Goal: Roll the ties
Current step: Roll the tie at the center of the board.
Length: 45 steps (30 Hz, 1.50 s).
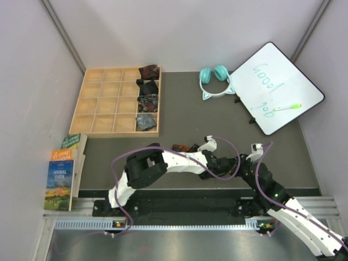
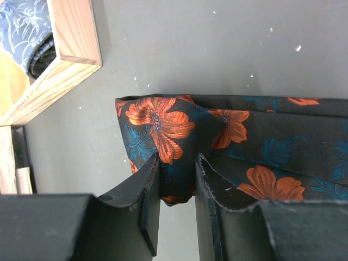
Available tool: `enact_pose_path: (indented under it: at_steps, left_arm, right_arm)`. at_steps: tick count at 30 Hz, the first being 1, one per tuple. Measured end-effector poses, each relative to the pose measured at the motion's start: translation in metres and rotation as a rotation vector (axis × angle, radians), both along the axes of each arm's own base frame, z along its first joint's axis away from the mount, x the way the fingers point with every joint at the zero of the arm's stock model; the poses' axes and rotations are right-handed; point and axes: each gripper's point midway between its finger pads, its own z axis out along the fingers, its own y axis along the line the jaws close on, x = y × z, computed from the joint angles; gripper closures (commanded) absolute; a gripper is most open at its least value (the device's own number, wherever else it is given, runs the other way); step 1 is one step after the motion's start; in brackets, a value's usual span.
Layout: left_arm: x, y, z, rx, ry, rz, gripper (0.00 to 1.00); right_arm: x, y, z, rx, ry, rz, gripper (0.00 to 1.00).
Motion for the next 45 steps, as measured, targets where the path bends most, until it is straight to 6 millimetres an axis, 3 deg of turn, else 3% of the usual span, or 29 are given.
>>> enact_pose_path:
  at_steps: [9, 18, 22, 27, 32, 36, 40, 43, 45]
  left_arm:
    - [-0.006, -0.008, -0.011, 0.015, 0.09, -0.048, 0.45]
    - [-0.014, -0.026, -0.011, -0.074, 0.185, -0.11, 0.37]
    - [-0.012, -0.03, -0.01, -0.126, 0.223, -0.11, 0.29]
    - [-0.011, -0.04, 0.0, -0.242, 0.278, -0.115, 0.23]
    - [-0.007, -0.044, 0.03, -0.373, 0.297, -0.124, 0.2]
    - [-0.001, -0.031, 0.064, -0.479, 0.291, -0.118, 0.18]
    - [0.014, -0.002, 0.095, -0.614, 0.273, -0.083, 0.17]
    - [0.029, 0.032, 0.1, -0.711, 0.269, -0.03, 0.17]
    - [0.039, 0.061, 0.093, -0.762, 0.274, 0.032, 0.17]
  right_arm:
    - [0.0, -0.003, -0.009, -0.024, 0.023, -0.015, 1.0]
    - [0.001, -0.003, -0.009, -0.017, 0.028, -0.019, 0.98]
    - [0.0, -0.003, -0.009, -0.017, 0.028, -0.019, 0.98]
    - [0.001, -0.003, -0.009, -0.017, 0.028, -0.02, 0.94]
    - [0.001, -0.004, -0.012, -0.03, 0.041, -0.022, 0.91]
    - [0.0, -0.002, -0.02, -0.067, 0.095, -0.016, 0.82]
    - [0.0, 0.013, -0.016, -0.099, 0.18, 0.036, 0.72]
    - [0.005, 0.034, -0.005, -0.098, 0.231, 0.093, 0.68]
    - [0.012, 0.051, 0.004, -0.096, 0.258, 0.134, 0.66]
